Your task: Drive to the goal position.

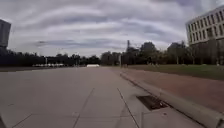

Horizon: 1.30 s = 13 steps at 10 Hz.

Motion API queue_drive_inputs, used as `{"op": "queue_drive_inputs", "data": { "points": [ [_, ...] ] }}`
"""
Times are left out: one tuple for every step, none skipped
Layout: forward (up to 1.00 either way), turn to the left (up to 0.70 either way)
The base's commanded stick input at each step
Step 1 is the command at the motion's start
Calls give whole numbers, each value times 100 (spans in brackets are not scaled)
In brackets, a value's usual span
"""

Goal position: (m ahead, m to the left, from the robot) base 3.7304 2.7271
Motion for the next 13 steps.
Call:
{"op": "queue_drive_inputs", "data": {
  "points": [
    [85, 0],
    [85, 0],
    [85, 0],
    [85, 0],
    [85, 0],
    [85, 0],
    [85, 0],
    [85, 1],
    [85, 2],
    [85, 34],
    [85, 14],
    [85, 0],
    [85, 0]
  ]
}}
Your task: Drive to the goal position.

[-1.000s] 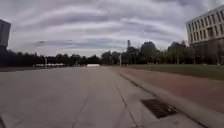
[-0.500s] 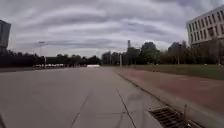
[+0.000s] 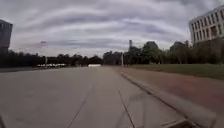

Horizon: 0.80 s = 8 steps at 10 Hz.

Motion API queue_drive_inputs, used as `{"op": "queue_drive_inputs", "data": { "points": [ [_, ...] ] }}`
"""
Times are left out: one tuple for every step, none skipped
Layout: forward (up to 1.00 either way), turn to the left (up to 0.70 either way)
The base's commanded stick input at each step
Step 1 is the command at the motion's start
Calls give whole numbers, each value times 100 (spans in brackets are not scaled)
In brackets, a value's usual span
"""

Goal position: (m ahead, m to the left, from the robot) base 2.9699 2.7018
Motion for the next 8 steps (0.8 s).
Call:
{"op": "queue_drive_inputs", "data": {
  "points": [
    [85, 0],
    [85, 0],
    [85, 0],
    [85, 0],
    [85, 0],
    [85, 0],
    [85, 0],
    [85, 0]
  ]
}}
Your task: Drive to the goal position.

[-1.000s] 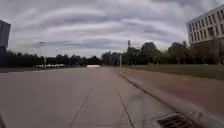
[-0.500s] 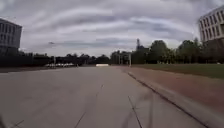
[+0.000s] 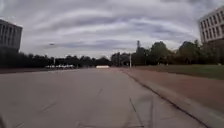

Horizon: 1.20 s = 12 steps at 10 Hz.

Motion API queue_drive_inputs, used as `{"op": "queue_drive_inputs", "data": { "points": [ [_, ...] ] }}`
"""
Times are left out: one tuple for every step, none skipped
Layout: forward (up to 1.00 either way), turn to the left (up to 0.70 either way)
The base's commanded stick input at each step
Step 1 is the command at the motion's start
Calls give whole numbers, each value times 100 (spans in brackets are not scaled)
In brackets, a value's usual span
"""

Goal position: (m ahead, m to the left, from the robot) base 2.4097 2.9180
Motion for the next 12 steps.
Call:
{"op": "queue_drive_inputs", "data": {
  "points": [
    [85, 0],
    [85, 0],
    [85, 0],
    [85, -32],
    [85, -34],
    [85, -15],
    [85, 0],
    [85, 0],
    [85, 0],
    [85, 0],
    [85, 0],
    [85, 0]
  ]
}}
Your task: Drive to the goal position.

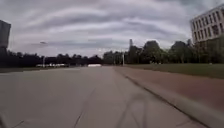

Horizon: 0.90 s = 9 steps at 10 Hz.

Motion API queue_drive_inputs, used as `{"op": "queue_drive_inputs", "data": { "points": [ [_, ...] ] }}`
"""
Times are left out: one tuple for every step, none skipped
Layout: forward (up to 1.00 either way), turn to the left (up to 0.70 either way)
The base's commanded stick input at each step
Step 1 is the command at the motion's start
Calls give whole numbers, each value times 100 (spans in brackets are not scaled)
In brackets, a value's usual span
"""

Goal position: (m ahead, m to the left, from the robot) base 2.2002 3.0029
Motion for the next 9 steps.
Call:
{"op": "queue_drive_inputs", "data": {
  "points": [
    [85, 0],
    [85, 0],
    [85, 15],
    [85, 34],
    [85, 34],
    [85, 0],
    [85, 0],
    [85, 0],
    [85, 0]
  ]
}}
